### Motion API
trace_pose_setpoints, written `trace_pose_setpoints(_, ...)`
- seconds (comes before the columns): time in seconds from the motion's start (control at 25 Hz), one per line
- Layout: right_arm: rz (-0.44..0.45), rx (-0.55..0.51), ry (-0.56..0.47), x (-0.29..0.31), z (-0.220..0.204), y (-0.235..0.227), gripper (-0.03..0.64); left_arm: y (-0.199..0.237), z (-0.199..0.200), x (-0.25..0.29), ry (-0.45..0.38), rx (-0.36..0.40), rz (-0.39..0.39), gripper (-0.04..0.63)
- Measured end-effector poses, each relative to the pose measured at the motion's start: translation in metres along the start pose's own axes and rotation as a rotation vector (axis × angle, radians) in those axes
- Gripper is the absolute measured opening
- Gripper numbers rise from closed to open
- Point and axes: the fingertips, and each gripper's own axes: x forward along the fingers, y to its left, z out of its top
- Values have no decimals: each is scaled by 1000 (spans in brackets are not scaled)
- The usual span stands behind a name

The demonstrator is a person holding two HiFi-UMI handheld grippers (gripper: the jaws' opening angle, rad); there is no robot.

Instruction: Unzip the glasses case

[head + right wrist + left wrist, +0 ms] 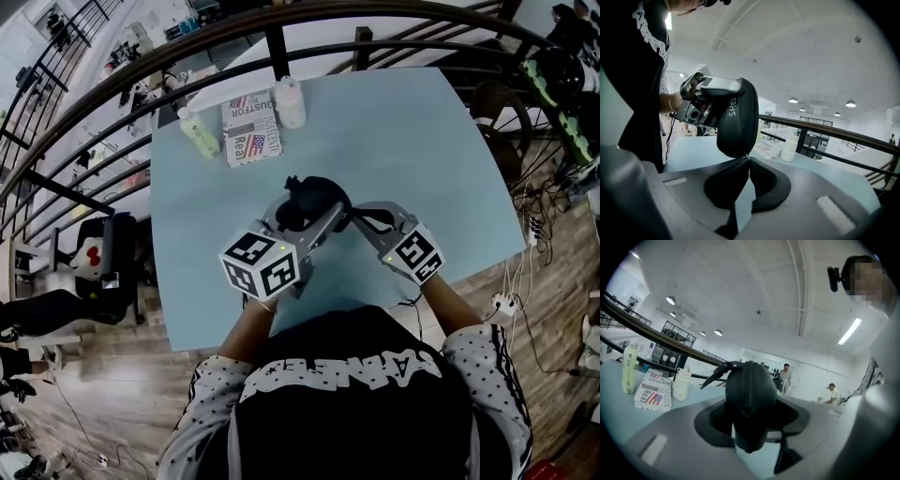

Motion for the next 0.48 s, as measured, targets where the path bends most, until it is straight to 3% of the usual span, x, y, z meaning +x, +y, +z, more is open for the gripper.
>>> trace_pose_setpoints(0.12,-7,-54,9,-3,1,-2,11,-2,-1,2,10,1,-12,0)
trace_pose_setpoints(0.32,34,-309,69,-4,-5,3,11,-4,-7,3,41,12,-33,0)
trace_pose_setpoints(0.48,62,-404,81,-6,-5,5,11,-8,-11,3,69,33,-58,0)
